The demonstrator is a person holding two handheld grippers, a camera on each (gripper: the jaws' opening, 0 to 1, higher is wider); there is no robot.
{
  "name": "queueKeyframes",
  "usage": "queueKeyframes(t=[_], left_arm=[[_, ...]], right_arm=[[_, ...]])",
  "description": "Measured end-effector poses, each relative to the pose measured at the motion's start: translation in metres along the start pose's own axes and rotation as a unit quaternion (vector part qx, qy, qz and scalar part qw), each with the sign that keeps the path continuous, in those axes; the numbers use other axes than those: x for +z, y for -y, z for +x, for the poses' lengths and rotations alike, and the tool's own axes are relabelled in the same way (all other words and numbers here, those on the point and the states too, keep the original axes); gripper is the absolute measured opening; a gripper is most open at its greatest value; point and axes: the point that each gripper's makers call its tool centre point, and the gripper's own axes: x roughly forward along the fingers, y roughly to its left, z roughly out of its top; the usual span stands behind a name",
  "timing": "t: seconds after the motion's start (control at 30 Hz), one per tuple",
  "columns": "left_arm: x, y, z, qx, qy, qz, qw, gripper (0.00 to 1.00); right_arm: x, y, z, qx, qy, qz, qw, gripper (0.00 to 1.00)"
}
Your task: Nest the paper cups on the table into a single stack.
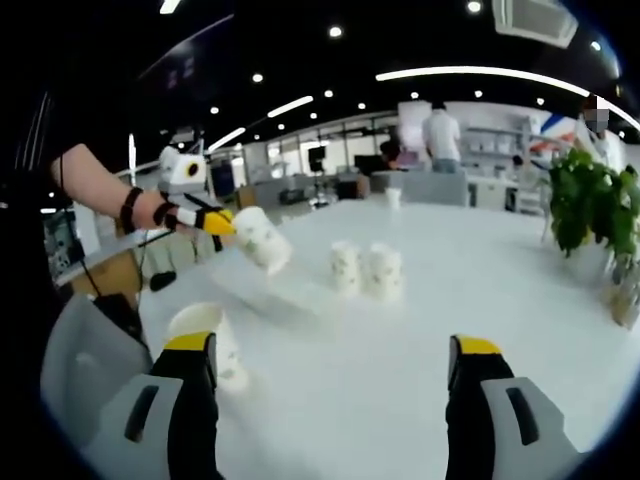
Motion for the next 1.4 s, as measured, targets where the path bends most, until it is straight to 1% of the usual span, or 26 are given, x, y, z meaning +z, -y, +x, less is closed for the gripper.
queueKeyframes(t=[0.07, 0.13, 0.17, 0.23, 0.33, 0.53, 0.73, 0.77, 0.93, 1.03, 1.2, 1.33, 1.4], left_arm=[[0.004, 0.004, -0.001, -0.002, -0.003, 0.013, 0.9999, 0.00], [0.011, 0.008, -0.002, -0.005, -0.002, 0.014, 0.9999, 0.00], [0.014, 0.012, -0.003, -0.008, -0.004, 0.021, 0.9997, 0.00], [0.015, 0.017, -0.004, -0.016, -0.020, 0.038, 0.9989, 0.00], [0.019, 0.028, -0.005, -0.031, -0.035, 0.059, 0.9971, 0.00], [0.030, 0.040, -0.008, -0.043, -0.044, 0.071, 0.9956, 0.00], [0.036, 0.056, -0.010, -0.060, -0.063, 0.105, 0.9906, 0.00], [0.035, 0.060, -0.010, -0.065, -0.072, 0.115, 0.9886, 0.00], [0.033, 0.076, -0.012, -0.082, -0.101, 0.135, 0.9823, 0.00], [0.029, 0.086, -0.012, -0.091, -0.111, 0.142, 0.9793, 0.00], [0.018, 0.101, -0.011, -0.106, -0.132, 0.160, 0.9724, 0.00], [0.016, 0.111, -0.012, -0.112, -0.143, 0.172, 0.9682, 0.00], [0.014, 0.114, -0.012, -0.114, -0.151, 0.183, 0.9648, 0.00]], right_arm=[[0.001, -0.001, -0.001, 0.002, 0.004, 0.002, 1.0000, 0.94], [0.002, -0.001, -0.003, 0.002, 0.005, 0.000, 1.0000, 0.94], [0.002, -0.001, -0.003, 0.002, 0.005, 0.000, 1.0000, 0.94], [0.002, -0.001, -0.004, 0.003, 0.008, 0.003, 1.0000, 0.94], [0.001, -0.002, -0.005, 0.005, 0.007, 0.004, 0.9999, 0.93], [0.001, -0.003, -0.004, 0.009, 0.008, 0.003, 0.9999, 0.93], [0.000, -0.002, -0.004, 0.008, 0.008, 0.004, 0.9999, 0.93], [0.000, -0.002, -0.005, 0.009, 0.009, 0.005, 0.9999, 0.93], [-0.002, -0.001, -0.006, 0.008, 0.007, 0.008, 0.9999, 0.93], [-0.002, -0.002, -0.007, 0.008, 0.008, 0.009, 0.9999, 0.93], [-0.004, -0.002, -0.009, 0.008, 0.008, 0.010, 0.9999, 0.93], [-0.005, -0.002, -0.010, 0.008, 0.008, 0.010, 0.9999, 0.93], [-0.005, -0.002, -0.011, 0.008, 0.008, 0.010, 0.9999, 0.93]])
